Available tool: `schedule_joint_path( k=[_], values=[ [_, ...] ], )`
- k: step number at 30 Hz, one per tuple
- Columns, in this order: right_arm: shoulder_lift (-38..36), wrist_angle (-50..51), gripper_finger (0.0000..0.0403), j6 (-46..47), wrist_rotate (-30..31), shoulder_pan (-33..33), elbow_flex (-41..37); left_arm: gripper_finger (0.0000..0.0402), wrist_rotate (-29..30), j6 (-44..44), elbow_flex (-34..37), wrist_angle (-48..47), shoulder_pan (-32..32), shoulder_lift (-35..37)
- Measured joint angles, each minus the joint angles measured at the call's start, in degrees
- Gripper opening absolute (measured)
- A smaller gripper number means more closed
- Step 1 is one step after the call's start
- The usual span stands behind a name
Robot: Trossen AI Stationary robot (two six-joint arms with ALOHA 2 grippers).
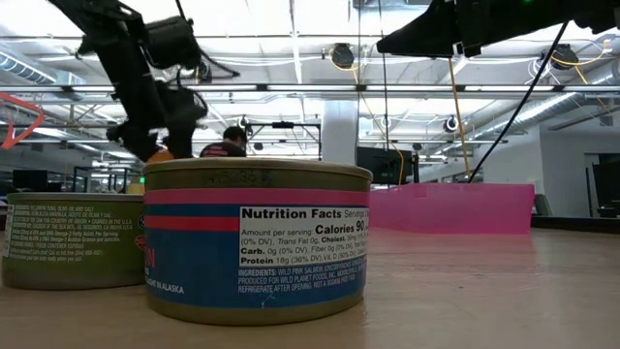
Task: Pick & Place Food Item
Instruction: Put the orange into the yellow bin, then put the green pear into the yellow bin
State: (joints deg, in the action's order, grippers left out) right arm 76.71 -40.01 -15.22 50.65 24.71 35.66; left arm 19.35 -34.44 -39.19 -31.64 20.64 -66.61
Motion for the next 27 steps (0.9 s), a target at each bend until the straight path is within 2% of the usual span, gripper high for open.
schedule_joint_path(
  k=[3,8,13,20,27],
  values=[
    [0.0,0.0,0.0279,0.0,0.0,0.0,0.0,0.0318,0.1,0.3,-0.5,0.3,0.0,3.3],
    [0.0,0.2,0.0279,0.0,0.0,0.0,0.0,0.0362,0.6,-0.1,-0.5,-1.2,-0.7,7.0],
    [0.0,0.5,0.0279,1.2,0.0,0.0,0.0,0.0395,1.7,-3.0,-0.4,-3.7,-1.4,6.2],
    [0.0,0.6,0.0279,1.3,0.0,0.0,0.0,0.0385,1.7,-3.5,0.6,-3.1,0.0,1.8],
    [0.0,0.9,0.0279,1.9,0.0,0.0,0.0,0.0372,2.7,-1.5,0.6,-2.3,1.5,4.9]
  ],
)
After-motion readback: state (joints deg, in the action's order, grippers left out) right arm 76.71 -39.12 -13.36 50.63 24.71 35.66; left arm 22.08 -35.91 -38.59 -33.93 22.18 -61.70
